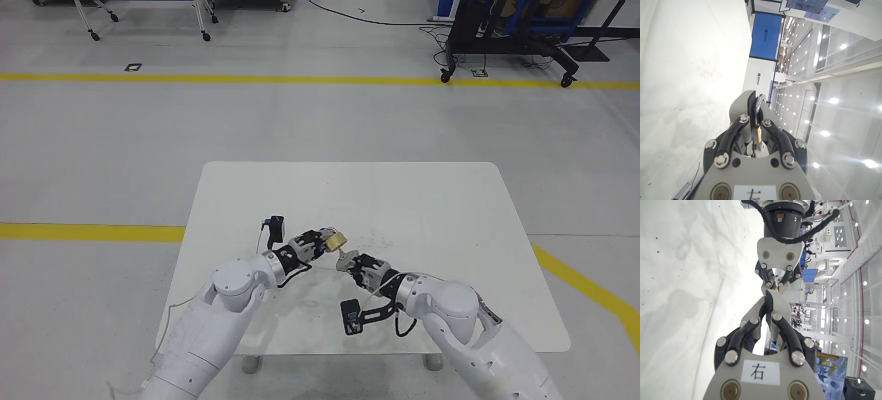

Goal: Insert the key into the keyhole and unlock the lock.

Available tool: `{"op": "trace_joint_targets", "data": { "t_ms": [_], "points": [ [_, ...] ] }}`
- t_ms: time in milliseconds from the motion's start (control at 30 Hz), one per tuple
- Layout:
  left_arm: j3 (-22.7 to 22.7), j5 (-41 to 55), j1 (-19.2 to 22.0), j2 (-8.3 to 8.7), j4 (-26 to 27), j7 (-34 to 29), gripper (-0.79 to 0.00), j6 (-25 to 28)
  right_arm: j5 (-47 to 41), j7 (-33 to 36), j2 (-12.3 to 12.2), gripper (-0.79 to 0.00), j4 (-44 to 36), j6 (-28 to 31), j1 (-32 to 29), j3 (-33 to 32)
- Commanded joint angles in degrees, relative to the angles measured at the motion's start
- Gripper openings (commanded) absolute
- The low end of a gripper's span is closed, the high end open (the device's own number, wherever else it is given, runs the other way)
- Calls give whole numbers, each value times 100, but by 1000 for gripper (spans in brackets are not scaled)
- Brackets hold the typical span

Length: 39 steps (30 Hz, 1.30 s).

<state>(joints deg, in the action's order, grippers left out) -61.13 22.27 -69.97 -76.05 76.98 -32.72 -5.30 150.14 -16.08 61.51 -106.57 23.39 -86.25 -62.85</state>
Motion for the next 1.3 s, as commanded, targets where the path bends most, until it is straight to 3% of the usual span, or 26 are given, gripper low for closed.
{"op": "trace_joint_targets", "data": {
  "t_ms": [0, 500, 633, 1000, 1267],
  "points": [
    [10, 10, 8, 0, -14, -18, -785, -53, 80, 94, 0, -785, -25, -25, -18, 28],
    [32, 594, 147, -32, -239, -287, -785, -641, 191, 148, -18, -785, -44, -47, -14, 98],
    [16, 775, 193, -40, -303, -351, -785, -755, 235, 149, -23, -751, -57, 2, 7, 124],
    [-13, 1241, 301, -58, -488, -526, -785, -1058, 282, 205, -36, -785, -116, 79, 21, 160],
    [-10, 1476, 366, -67, -602, -594, -785, -1262, 362, 216, -71, -730, -256, -28, -156, 115]
  ]
}}
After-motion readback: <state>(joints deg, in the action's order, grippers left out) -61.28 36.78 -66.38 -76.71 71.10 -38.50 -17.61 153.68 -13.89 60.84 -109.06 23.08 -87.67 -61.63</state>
